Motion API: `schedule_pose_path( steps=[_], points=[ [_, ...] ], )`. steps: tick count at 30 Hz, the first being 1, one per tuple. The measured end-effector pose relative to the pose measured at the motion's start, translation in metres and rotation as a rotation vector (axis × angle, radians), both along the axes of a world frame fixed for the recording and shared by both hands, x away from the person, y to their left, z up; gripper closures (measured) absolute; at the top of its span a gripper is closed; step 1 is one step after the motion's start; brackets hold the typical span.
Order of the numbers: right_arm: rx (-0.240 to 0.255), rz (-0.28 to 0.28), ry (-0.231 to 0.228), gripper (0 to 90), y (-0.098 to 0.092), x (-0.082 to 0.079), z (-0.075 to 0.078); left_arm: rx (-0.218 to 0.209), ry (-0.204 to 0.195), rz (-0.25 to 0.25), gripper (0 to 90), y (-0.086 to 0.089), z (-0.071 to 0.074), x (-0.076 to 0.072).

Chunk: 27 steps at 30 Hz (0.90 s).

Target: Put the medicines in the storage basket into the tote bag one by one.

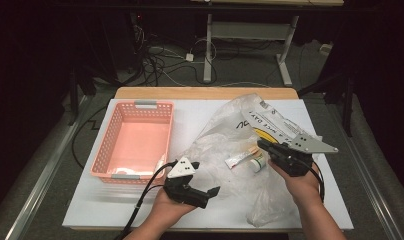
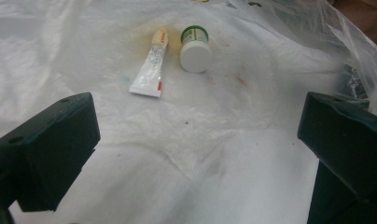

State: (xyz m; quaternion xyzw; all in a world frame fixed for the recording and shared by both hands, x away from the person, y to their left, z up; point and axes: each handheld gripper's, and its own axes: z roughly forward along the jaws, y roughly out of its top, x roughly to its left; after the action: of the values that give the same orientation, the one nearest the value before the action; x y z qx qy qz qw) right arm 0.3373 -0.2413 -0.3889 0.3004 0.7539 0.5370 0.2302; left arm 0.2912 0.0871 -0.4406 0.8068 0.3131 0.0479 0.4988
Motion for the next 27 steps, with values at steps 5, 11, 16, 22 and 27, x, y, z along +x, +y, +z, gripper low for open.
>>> schedule_pose_path(
  steps=[5,11,16,22,27],
  points=[
    [-0.004,-0.001,0.001,90.0,-0.001,0.000,0.000,0.024,-0.015,0.035,0.0,0.017,0.001,-0.002],
    [-0.003,-0.002,0.001,90.0,-0.002,0.000,0.000,0.035,-0.025,0.073,0.0,0.035,0.005,-0.002],
    [-0.001,-0.001,0.000,90.0,-0.003,0.000,0.000,0.035,-0.015,0.104,0.0,0.046,0.009,0.000],
    [0.001,-0.002,-0.002,90.0,-0.004,0.000,0.000,0.042,-0.023,0.160,0.0,0.064,0.012,0.002],
    [0.001,-0.004,-0.003,90.0,-0.005,0.000,0.001,0.058,-0.022,0.208,0.0,0.079,0.012,0.007]
  ],
)
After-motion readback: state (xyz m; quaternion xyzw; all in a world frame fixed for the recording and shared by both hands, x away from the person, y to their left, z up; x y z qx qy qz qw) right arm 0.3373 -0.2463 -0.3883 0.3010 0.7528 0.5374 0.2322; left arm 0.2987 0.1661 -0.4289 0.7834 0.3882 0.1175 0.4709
